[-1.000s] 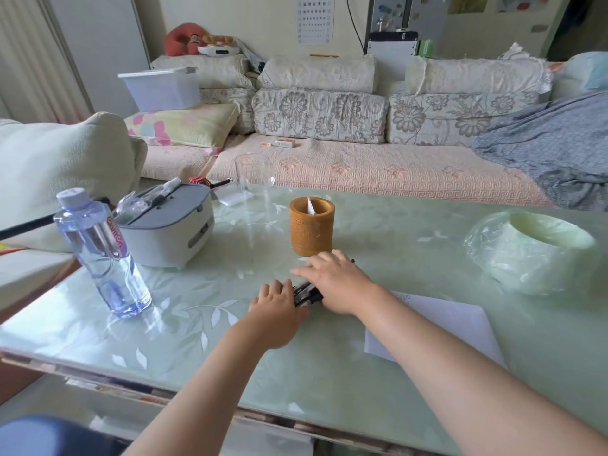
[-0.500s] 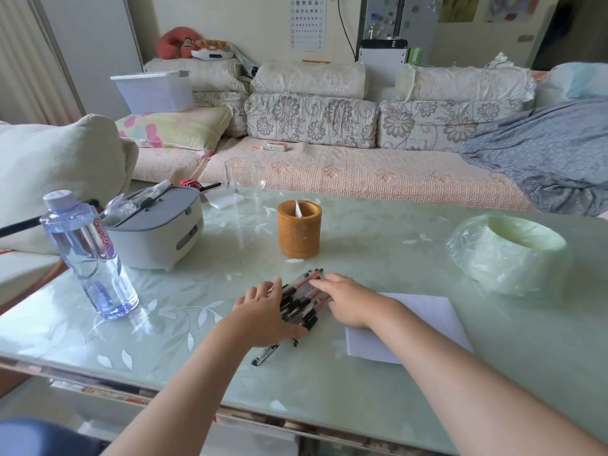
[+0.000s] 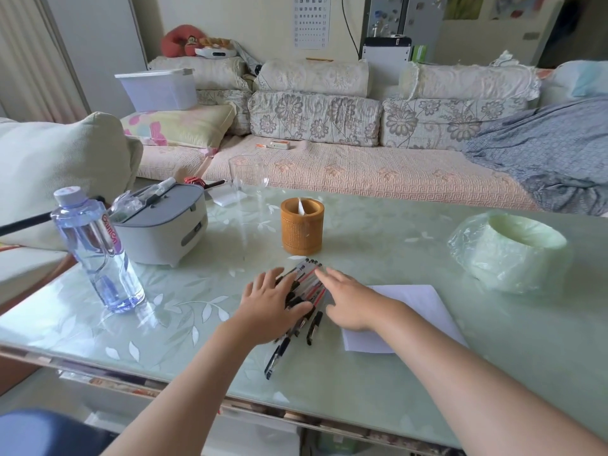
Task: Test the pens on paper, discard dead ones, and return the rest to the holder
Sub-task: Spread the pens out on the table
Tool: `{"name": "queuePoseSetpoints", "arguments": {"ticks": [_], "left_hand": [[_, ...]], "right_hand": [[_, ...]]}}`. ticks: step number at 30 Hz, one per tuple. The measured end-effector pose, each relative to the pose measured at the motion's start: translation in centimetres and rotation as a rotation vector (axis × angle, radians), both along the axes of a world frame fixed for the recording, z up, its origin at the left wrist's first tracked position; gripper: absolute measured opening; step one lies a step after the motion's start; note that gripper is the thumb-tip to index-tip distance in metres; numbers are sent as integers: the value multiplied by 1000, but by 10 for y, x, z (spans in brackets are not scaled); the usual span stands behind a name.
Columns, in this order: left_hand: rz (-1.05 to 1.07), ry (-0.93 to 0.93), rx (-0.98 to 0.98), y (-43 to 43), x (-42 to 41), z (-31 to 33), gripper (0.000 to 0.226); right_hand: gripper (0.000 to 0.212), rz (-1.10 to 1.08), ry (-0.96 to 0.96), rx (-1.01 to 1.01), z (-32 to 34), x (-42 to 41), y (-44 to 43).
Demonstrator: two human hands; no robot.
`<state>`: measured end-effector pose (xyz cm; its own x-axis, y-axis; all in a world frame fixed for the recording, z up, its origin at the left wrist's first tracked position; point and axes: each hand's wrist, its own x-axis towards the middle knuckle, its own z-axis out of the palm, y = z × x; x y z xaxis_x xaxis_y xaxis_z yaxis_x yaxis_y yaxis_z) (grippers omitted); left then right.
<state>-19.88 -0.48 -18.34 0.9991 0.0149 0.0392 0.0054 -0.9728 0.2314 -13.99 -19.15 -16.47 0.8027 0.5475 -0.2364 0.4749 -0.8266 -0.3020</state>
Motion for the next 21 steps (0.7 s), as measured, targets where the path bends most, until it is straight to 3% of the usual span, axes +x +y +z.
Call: {"name": "queuePoseSetpoints", "arguments": {"ticks": [3,5,11,18,21], "left_hand": [[-19,-143,80,2,-12,19,45],[-6,-64,86,1,-22,28,33],[17,168,228,-3,-29,31,36],[3,160,230,-7,-21,28,29],[12,104,199,-10,-13,31,20]], "right_hand": [[75,-21,33,-150,-4,-2,-7],[71,-33,38,-209,-6,-2,-11],[74,-130,-21,-248,-9,-10,-12],[69,-172,113,-229,-9,-19,-10],[58,-118,-54,-170,-6,-15,-10]]}}
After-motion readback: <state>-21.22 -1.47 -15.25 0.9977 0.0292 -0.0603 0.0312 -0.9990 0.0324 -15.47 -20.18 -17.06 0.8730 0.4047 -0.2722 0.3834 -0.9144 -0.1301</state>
